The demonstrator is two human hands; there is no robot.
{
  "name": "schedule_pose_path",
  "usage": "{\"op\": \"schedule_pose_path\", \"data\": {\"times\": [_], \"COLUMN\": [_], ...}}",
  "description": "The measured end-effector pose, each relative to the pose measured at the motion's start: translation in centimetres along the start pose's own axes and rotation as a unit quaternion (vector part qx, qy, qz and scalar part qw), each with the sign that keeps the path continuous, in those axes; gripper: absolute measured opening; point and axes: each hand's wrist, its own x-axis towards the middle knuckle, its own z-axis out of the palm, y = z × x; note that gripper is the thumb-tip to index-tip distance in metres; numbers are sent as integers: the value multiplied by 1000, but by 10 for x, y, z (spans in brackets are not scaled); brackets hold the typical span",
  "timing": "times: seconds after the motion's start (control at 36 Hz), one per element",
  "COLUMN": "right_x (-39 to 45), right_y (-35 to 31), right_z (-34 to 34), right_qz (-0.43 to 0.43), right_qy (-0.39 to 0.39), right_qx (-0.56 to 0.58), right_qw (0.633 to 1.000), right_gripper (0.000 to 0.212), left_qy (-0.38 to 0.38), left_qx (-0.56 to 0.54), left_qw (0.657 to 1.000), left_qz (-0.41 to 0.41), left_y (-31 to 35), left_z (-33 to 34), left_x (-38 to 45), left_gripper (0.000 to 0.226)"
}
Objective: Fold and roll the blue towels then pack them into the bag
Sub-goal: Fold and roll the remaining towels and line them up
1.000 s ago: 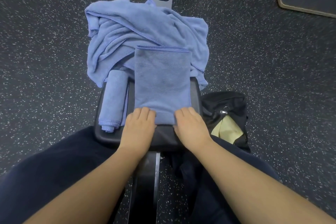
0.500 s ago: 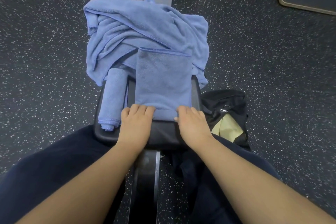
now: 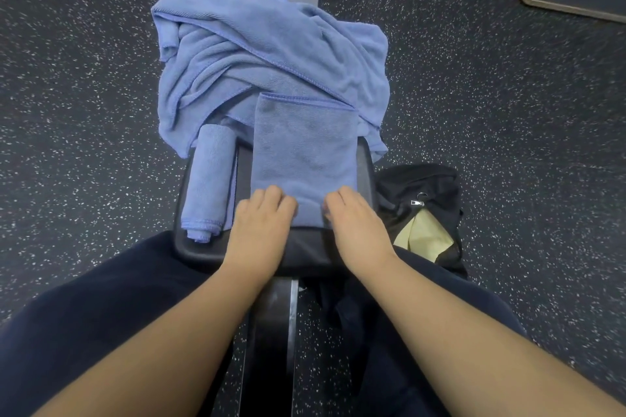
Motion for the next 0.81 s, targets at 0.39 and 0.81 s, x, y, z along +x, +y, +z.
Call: {"op": "schedule_pose_path", "data": {"times": [0.39, 0.81], "right_x": [5, 15], "right_y": [0, 13], "right_z": [22, 24], "right_qz": [5, -31], "right_qy": [106, 152], "right_qx": [-36, -21], "right_qw": [994, 988], "right_gripper": [29, 39], "left_qy": [-26, -18], "left_qx": [-22, -77], "left_qw": [999, 997], "left_qz": [-21, -11], "left_y": [0, -14], "left_z": [6, 11], "left_x": [-7, 2], "left_gripper": [60, 41]}}
